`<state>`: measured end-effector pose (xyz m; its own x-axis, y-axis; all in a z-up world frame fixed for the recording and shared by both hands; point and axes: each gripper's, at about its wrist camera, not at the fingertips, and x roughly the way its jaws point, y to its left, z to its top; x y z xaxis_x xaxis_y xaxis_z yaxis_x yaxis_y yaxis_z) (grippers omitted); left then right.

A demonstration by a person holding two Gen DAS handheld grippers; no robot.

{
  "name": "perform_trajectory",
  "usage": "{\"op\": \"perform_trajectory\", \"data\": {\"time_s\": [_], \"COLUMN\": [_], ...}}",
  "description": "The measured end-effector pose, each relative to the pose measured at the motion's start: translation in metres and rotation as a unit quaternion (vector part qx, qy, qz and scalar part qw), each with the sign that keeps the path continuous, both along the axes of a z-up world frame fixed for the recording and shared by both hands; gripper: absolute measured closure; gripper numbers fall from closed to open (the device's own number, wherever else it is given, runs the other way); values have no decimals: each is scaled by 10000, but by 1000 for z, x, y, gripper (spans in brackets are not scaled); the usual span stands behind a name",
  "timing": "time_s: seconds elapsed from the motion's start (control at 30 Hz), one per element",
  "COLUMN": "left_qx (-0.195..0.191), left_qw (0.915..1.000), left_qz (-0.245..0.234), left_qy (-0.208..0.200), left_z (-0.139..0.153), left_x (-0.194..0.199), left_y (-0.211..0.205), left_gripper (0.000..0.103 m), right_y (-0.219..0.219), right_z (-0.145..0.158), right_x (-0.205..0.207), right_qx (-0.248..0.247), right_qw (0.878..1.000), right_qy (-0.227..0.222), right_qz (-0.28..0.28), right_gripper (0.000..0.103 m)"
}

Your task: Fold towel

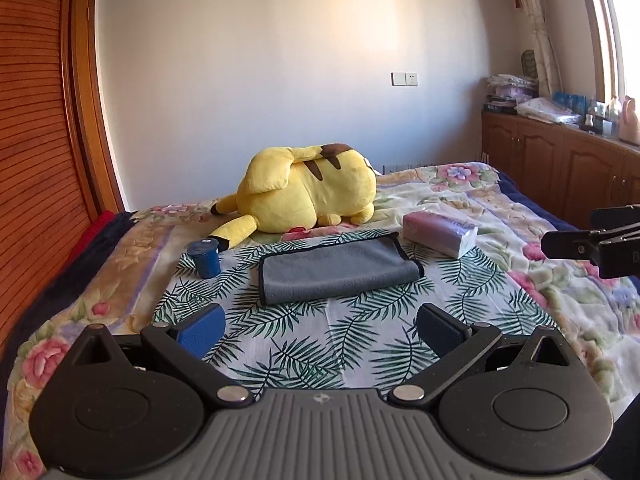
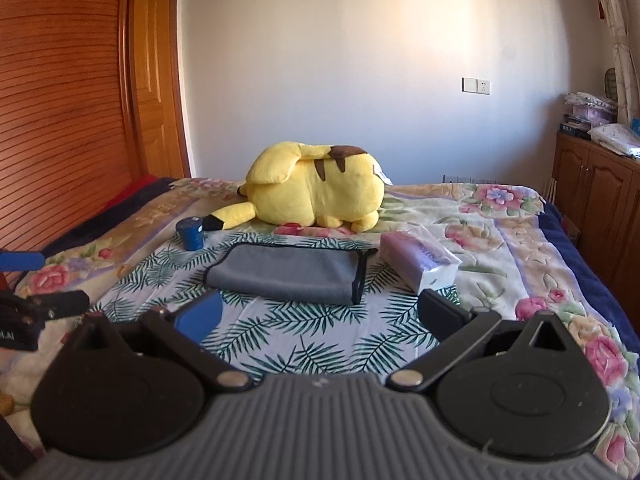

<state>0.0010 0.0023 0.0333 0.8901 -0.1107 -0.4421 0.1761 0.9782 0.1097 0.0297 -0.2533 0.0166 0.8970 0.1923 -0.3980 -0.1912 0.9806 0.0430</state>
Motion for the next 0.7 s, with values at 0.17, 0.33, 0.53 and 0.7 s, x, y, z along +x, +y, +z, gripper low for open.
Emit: {"op": "perform_trajectory", "data": {"time_s": [0.17, 0.33, 0.53, 0.7], "left_qx": [-6, 1, 21, -94], "left_qw": [10000, 9998, 9995, 9991], "left_qz": [-25, -2, 74, 178], "left_qy": [90, 206, 312, 369], "left_z": [-14, -31, -51, -64], "left_x": [-2, 0, 6, 11], "left_y": [-3, -5, -5, -5], "left_gripper": [0, 0, 0, 0], "right_y": [6, 11, 15, 15], "right_z": [-11, -28, -45, -54], "right_x": [-7, -10, -13, -12], "right_qx": [-5, 45, -6, 46], "right_qw": [10000, 9999, 9998, 9997], "right_qy": [52, 125, 208, 216], "right_qz": [30, 36, -17, -78], "right_gripper": [0, 0, 0, 0]}}
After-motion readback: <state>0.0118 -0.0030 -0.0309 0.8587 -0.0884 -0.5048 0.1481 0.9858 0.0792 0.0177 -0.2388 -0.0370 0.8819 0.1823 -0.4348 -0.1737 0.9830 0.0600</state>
